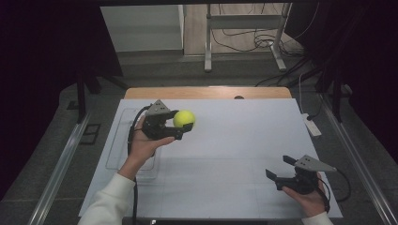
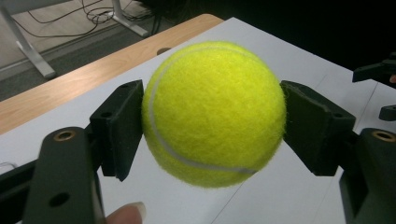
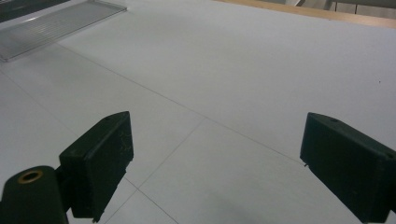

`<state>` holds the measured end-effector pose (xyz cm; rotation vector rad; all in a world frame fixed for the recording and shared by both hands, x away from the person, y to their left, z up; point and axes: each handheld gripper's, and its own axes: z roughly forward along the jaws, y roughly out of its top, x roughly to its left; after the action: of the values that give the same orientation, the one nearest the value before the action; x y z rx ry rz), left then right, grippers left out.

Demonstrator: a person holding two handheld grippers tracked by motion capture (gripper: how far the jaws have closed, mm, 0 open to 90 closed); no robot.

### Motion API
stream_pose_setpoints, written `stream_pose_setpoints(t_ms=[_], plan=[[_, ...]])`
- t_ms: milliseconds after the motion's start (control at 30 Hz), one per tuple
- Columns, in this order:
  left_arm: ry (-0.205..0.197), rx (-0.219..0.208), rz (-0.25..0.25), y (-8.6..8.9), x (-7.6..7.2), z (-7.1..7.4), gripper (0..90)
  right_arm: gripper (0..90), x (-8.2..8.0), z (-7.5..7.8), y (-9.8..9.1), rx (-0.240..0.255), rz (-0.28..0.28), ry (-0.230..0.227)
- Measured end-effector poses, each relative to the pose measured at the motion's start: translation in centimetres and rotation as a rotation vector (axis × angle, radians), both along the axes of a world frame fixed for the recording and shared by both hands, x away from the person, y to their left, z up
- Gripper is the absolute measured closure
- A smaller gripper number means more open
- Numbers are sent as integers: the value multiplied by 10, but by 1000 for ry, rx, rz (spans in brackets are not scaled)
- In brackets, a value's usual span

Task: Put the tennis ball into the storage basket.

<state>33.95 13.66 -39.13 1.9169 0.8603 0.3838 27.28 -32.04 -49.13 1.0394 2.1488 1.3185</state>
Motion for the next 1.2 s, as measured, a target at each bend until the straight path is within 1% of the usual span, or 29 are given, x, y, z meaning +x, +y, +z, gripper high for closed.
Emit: stream_pose_setpoints(t_ms=[433, 800, 1067, 1200], plan=[[-6, -13, 34, 12, 1, 1, 267, 100, 0, 0, 0, -1, -1, -1], [-12, -14, 53, 20, 0, 2, 267, 100, 0, -1, 1, 2, 1, 2], [-18, -25, 82, 30, 0, 3, 267, 100, 0, -1, 1, 1, 1, 3], [-19, -22, 94, 35, -1, 3, 267, 100, 1, -1, 2, 1, 3, 2]])
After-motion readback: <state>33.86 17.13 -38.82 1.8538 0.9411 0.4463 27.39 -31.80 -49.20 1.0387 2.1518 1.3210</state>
